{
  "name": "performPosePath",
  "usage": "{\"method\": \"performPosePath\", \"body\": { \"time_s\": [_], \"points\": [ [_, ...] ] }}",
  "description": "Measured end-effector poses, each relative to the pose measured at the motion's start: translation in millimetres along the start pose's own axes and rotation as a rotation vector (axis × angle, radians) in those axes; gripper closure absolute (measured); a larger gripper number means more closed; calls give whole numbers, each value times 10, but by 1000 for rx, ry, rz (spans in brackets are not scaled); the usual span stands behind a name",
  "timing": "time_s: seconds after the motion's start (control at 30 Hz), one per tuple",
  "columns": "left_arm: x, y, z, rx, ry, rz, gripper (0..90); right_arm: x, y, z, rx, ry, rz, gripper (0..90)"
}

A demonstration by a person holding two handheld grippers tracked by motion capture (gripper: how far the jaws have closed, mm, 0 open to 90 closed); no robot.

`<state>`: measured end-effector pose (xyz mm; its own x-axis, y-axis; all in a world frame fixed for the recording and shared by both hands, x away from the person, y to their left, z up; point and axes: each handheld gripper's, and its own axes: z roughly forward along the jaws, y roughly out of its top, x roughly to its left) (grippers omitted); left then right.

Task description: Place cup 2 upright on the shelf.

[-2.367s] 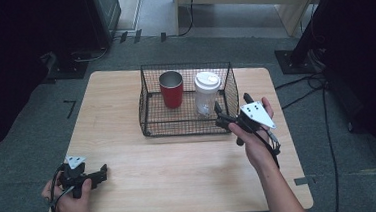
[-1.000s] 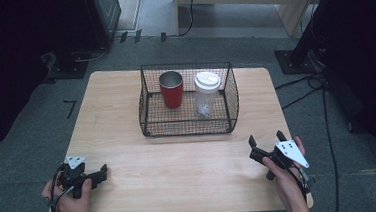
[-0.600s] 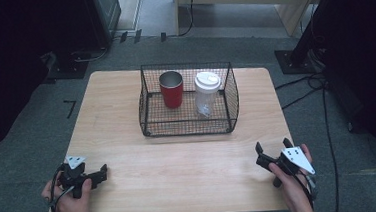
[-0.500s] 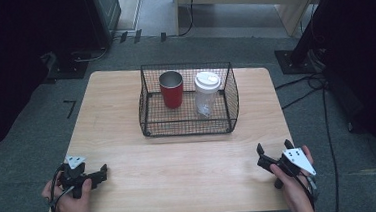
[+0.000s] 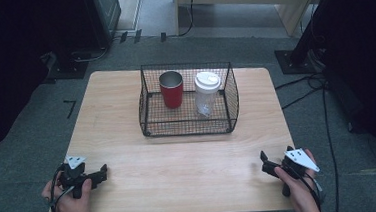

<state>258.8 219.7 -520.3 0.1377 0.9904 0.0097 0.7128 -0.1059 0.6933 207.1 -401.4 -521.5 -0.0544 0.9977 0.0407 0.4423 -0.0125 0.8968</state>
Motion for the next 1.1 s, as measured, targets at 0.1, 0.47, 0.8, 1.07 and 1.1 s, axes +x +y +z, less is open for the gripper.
{"method": "performPosePath", "body": {
  "time_s": [0.1, 0.47, 0.8, 1.07, 1.1],
  "points": [
    [0, 0, 0, 0, 0, 0, 0, -35, -14, -16, 49, 0, -12, 7],
    [0, 0, 0, 0, 0, 0, 0, -156, -83, -57, 254, 15, -50, 63],
    [0, 0, 0, 0, 0, 0, 0, -152, -129, -113, 300, 81, -74, 57],
    [0, 0, 0, 0, 0, 1, 0, -130, -134, -123, 300, 60, -60, 58],
    [1, 2, 0, 2, -9, 14, 0, -129, -135, -123, 299, 59, -59, 58]
  ]
}}
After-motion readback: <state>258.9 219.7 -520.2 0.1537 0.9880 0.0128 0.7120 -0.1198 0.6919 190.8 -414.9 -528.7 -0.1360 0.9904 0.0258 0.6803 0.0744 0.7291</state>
